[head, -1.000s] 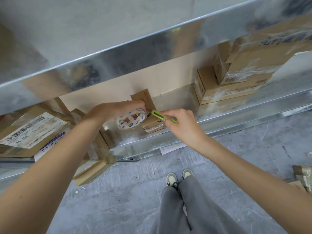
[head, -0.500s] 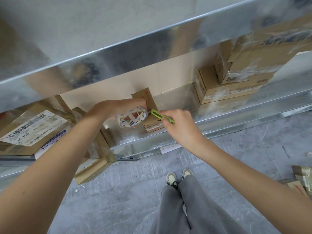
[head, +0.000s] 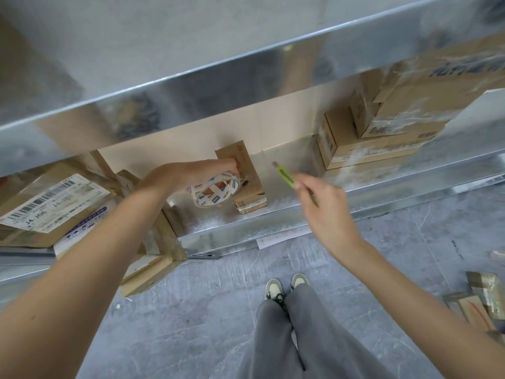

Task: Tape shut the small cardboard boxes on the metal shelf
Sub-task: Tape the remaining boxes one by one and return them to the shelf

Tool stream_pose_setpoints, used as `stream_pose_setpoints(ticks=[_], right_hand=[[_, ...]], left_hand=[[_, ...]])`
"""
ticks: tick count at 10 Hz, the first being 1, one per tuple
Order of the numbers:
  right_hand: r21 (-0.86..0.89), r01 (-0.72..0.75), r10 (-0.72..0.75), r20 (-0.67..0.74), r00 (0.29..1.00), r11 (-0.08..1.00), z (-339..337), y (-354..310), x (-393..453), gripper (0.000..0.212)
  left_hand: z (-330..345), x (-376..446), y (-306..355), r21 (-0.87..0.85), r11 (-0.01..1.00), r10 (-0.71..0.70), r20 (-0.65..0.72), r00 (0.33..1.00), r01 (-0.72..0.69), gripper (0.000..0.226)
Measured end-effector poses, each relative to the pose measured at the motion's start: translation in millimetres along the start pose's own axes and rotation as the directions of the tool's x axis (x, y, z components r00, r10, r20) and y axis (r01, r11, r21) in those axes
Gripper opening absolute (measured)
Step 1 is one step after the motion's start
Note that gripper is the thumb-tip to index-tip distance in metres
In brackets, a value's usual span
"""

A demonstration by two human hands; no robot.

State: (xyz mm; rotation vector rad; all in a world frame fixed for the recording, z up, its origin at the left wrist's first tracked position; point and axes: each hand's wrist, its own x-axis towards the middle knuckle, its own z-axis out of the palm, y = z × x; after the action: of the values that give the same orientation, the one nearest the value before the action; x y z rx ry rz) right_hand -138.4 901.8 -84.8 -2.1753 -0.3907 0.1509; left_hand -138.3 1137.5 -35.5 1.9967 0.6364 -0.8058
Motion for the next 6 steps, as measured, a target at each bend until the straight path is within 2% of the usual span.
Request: stream_pose_setpoints(ticks=[1, 2, 3, 4, 5, 6], right_hand=[[-0.317, -0.057, 0.071, 0.03, 0.997, 0.947, 10.5, 34.4, 21.2, 0.046], [-0.49, -0.039, 0.128, 0.15, 0.98, 0.871, 35.3, 62.9, 38.1, 0.063], [-0.622, 0.047, 0.09, 0.186, 0.978, 0.781, 57.5, 82.5, 44.8, 0.066], [-0.666, 0.073, 0.012, 0.121, 0.993, 0.742, 67.3, 85.0, 43.4, 0.059], [-0.583, 0.062, -0.129, -0.074, 0.989, 0.81, 73.9, 63.9, 35.1, 0.041], [-0.419, 0.146, -0.177, -0.037, 0.983, 0.896, 88.4, 22.7, 19.8, 0.067]], left_hand=[[-3.3, -6.9, -0.2, 0.004, 1.0, 0.011, -0.052, 0.999, -0.01, 0.024], [-4.1, -3.6, -14.4, -0.044, 0.996, 0.08, -0.064, 0.995, -0.083, 0.023], [1.0, -1.1, -23.1, -0.058, 0.989, 0.127, -0.11, 0.986, -0.134, 0.026], [9.3, 3.4, -35.1, -0.163, 0.974, 0.122, -0.213, 0.969, -0.158, 0.03], [18.5, 0.8, -43.9, -0.28, 0.945, 0.073, -0.317, 0.946, -0.167, 0.034], [20.4, -1.2, -51.8, -0.469, 0.862, -0.012, -0.397, 0.918, -0.192, 0.022]])
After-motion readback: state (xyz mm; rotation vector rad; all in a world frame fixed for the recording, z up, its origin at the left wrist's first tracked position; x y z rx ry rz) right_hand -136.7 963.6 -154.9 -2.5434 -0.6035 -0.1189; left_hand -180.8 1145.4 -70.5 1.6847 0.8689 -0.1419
